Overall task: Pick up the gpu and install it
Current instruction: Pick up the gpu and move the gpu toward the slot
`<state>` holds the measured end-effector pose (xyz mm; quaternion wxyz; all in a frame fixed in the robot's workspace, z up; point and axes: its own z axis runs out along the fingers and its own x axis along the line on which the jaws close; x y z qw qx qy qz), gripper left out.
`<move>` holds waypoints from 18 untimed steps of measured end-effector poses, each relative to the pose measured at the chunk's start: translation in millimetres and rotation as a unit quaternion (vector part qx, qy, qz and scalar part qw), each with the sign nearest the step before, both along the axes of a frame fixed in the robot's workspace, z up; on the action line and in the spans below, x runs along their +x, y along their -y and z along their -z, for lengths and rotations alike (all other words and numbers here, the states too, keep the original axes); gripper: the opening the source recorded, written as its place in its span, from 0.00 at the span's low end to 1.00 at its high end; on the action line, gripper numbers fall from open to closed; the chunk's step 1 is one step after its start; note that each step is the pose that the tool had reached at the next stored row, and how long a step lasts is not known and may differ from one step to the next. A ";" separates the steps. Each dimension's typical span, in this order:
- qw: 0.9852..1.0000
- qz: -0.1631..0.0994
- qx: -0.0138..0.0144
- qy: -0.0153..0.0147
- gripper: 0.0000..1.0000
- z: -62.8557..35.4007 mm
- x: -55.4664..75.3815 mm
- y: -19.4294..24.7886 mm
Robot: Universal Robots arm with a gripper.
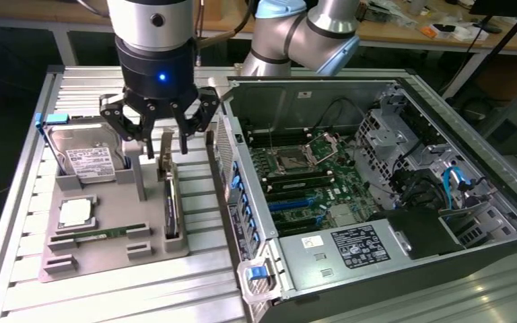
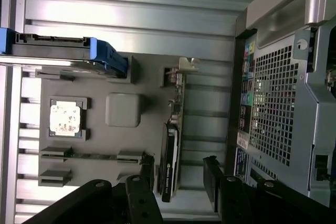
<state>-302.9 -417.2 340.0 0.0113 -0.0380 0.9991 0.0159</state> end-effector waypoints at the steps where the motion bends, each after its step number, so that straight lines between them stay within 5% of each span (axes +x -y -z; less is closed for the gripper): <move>1: 1.000 0.000 0.000 0.000 0.51 1.8 0.0 0.4; 18: 1.000 0.005 0.000 0.000 0.51 33.5 2.8 15.7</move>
